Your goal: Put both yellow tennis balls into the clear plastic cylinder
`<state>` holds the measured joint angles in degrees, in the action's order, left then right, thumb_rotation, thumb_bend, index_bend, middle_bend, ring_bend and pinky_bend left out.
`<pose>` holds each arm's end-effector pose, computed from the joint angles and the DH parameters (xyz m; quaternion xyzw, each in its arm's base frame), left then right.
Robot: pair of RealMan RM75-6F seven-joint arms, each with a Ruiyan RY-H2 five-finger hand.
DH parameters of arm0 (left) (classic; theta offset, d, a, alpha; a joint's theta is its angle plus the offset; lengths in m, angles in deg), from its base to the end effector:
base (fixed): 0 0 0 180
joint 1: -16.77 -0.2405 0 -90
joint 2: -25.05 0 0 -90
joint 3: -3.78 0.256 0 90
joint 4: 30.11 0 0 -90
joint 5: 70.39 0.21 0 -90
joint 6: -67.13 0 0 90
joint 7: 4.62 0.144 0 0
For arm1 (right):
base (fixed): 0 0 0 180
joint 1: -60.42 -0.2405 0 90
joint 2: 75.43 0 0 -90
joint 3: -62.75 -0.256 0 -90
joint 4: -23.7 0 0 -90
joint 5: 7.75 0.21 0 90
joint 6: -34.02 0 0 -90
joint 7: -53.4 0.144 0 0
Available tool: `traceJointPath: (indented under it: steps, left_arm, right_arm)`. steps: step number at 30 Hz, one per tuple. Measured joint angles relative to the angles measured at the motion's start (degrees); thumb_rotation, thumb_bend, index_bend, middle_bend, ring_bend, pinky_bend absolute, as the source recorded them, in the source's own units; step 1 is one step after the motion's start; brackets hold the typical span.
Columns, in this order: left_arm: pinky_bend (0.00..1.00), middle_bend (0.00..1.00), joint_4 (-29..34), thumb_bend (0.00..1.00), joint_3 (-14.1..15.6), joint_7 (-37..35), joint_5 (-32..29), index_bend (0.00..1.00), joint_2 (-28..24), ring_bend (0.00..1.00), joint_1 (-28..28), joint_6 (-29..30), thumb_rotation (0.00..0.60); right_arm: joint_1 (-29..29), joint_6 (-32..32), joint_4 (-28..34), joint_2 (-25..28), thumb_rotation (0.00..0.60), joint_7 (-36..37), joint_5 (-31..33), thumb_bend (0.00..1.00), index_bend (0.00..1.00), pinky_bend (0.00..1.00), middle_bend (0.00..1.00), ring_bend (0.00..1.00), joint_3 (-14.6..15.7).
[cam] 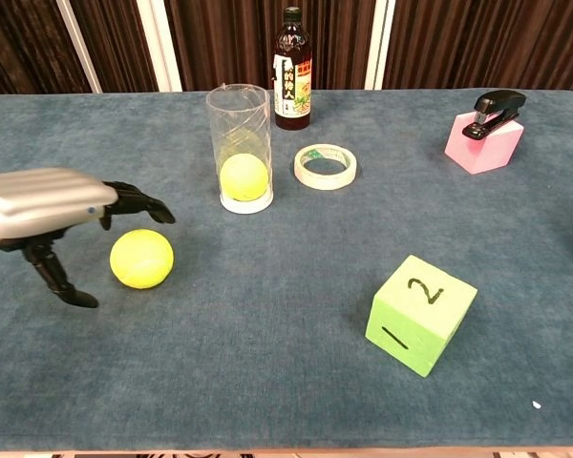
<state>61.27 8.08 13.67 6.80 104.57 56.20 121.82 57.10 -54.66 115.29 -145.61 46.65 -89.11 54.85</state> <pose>-0.1926 0.2778 -0.0060 -0.8389 -0.3094 -0.2827 0.3471 -0.3104 -0.1887 0.1518 0.5366 -0.3680 0.3994 0.6458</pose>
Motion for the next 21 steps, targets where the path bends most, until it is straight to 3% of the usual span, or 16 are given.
traceJointPath:
  steps: [21]
  left_arm:
    - [0.49, 0.38, -2.15, 0.19, -2.10, 8.09, -3.61, 0.30, 4.54, 0.27, 1.05, -2.53, 0.600]
  right_arm:
    - [0.03, 0.16, 0.12, 0.00, 0.600, 0.02, 0.59, 0.35, 0.11, 0.01, 0.03, 0.06, -0.21]
